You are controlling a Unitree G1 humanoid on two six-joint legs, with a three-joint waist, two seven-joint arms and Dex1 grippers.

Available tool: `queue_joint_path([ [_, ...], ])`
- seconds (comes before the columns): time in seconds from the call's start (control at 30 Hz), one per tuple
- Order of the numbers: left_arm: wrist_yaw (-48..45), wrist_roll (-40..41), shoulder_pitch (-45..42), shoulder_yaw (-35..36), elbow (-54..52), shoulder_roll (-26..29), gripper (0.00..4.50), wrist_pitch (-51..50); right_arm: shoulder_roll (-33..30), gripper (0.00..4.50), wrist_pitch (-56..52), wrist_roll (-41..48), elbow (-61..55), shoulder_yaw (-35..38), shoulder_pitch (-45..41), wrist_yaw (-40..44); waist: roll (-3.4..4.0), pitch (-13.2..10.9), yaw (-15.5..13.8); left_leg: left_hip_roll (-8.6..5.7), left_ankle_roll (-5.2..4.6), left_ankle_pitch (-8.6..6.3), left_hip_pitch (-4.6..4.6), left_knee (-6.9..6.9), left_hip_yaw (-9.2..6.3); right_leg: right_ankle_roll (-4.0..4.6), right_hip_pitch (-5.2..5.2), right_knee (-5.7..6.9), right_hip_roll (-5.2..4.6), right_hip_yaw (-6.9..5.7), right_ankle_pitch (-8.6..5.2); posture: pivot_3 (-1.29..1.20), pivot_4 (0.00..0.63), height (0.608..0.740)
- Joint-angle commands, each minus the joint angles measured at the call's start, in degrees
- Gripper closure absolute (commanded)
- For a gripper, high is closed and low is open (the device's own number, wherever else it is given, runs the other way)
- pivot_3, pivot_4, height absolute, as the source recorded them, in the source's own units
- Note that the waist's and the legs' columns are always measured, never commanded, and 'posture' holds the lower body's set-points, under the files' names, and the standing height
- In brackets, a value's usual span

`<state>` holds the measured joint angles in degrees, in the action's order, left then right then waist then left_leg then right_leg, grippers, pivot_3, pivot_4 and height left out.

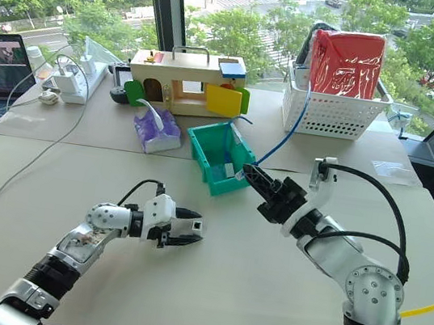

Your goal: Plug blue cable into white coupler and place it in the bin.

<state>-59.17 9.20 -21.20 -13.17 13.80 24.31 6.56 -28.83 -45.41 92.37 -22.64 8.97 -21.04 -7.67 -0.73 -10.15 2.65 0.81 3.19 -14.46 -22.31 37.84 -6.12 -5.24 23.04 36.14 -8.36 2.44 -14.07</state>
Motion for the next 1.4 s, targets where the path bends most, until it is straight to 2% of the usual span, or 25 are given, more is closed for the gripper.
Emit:
queue_joint_path([
  [0.03, -0.2, 2.3, 2.0, 1.7, -1.2, -1.1, 1.79, 1.7, -0.5, 4.5, 0.0, 1.0, -1.0, 0.8, -1.1, 0.7, 0.0, 0.0, -0.1, -0.01, 0.0, 0.0, 0.0, 0.0, 0.0, 0.0, 0.0, 0.0, 0.0, 0.0, 0.0, 0.0, 0.15, 0.74],
  [0.27, 1.1, 3.0, 3.0, 2.8, -0.6, -3.5, 1.79, 2.5, -1.0, 4.5, -0.3, 0.3, -0.1, 1.1, -0.5, 2.8, 0.0, 0.0, -0.1, -0.01, 0.0, 0.0, 0.0, 0.0, 0.0, 0.0, -0.02, -0.01, 0.0, 0.0, 0.0, 0.0, 0.15, 0.74],
  [0.63, -4.1, 2.7, 0.0, 2.1, 3.5, -4.0, 1.79, 4.2, -0.6, 4.5, 0.2, 0.7, -1.3, 1.0, -0.6, 1.5, 0.0, 0.0, 0.0, -0.01, 0.0, 0.0, 0.0, 0.0, 0.0, 0.0, -0.02, 0.0, 0.0, 0.0, 0.0, 0.0, 0.15, 0.74],
  [0.73, -5.9, 3.2, -0.6, 2.0, 4.4, -3.9, 2.53, 4.4, -0.5, 4.5, 0.4, 0.7, -1.6, 1.0, -0.7, 0.8, 0.0, 0.0, 0.0, -0.01, 0.0, 0.0, 0.0, 0.0, 0.0, 0.0, -0.02, 0.0, 0.0, 0.0, 0.0, 0.0, 0.15, 0.74],
  [0.83, -7.9, 3.4, -0.9, 1.8, 4.2, -3.5, 3.67, 4.6, -0.3, 4.5, 0.6, 0.8, -2.0, 1.1, -0.4, 0.4, 0.0, 0.0, 0.0, -0.01, 0.0, 0.0, 0.0, 0.0, 0.0, 0.0, -0.02, 0.0, 0.0, 0.0, 0.0, 0.0, 0.15, 0.74],
  [0.87, -8.7, 3.5, -1.2, 1.8, 4.1, -3.1, 3.88, 4.6, -0.3, 4.5, 0.7, 0.7, -2.1, 1.2, -0.3, 0.4, 0.0, 0.0, 0.0, -0.01, 0.0, 0.0, 0.0, 0.0, 0.0, 0.0, -0.02, 0.0, 0.0, 0.0, 0.0, 0.0, 0.15, 0.74],
  [1.1, -12.6, 2.5, -5.2, 1.6, 4.3, -0.4, 3.88, 2.8, 0.5, 4.5, 0.9, -1.2, -2.0, 1.0, 1.6, 2.2, 0.0, 0.0, -0.1, -0.01, 0.0, 0.0, -0.01, 0.0, 0.0, 0.0, -0.02, -0.01, 0.0, 0.0, 0.0, 0.0, 0.15, 0.74],
  [1.23, -10.7, -1.7, -8.6, -1.6, 1.1, 1.3, 3.88, -6.3, 1.8, 4.5, 1.1, -6.0, -1.9, -0.6, 3.6, 3.9, 0.0, 0.0, 0.0, -0.01, 0.0, 0.0, -0.02, 0.0, 0.0, 0.0, -0.02, -0.02, 0.0, 0.0, 0.0, 0.0, 0.15, 0.74],
  [1.3, -7.9, -2.4, -10.1, -2.5, -1.5, 0.4, 3.88, -13.9, 3.6, 4.5, 1.5, -7.4, -2.2, -1.4, 4.3, 3.8, 0.0, 0.0, 0.0, -0.02, 0.0, 0.0, -0.02, 0.0, 0.0, 0.0, -0.02, -0.01, 0.0, 0.0, 0.0, 0.0, 0.15, 0.74],
  [1.4, -5.5, -3.4, -12.2, -2.8, -3.6, -0.2, 3.88, -19.5, 5.7, 4.5, 1.8, -10.1, -2.6, -2.6, 4.9, 3.4, 0.0, 0.0, 0.1, -0.01, 0.0, 0.0, -0.01, 0.0, -0.01, -0.01, 0.0, 0.01, 0.0, 0.0, 0.0, 0.0, 0.15, 0.74],
])
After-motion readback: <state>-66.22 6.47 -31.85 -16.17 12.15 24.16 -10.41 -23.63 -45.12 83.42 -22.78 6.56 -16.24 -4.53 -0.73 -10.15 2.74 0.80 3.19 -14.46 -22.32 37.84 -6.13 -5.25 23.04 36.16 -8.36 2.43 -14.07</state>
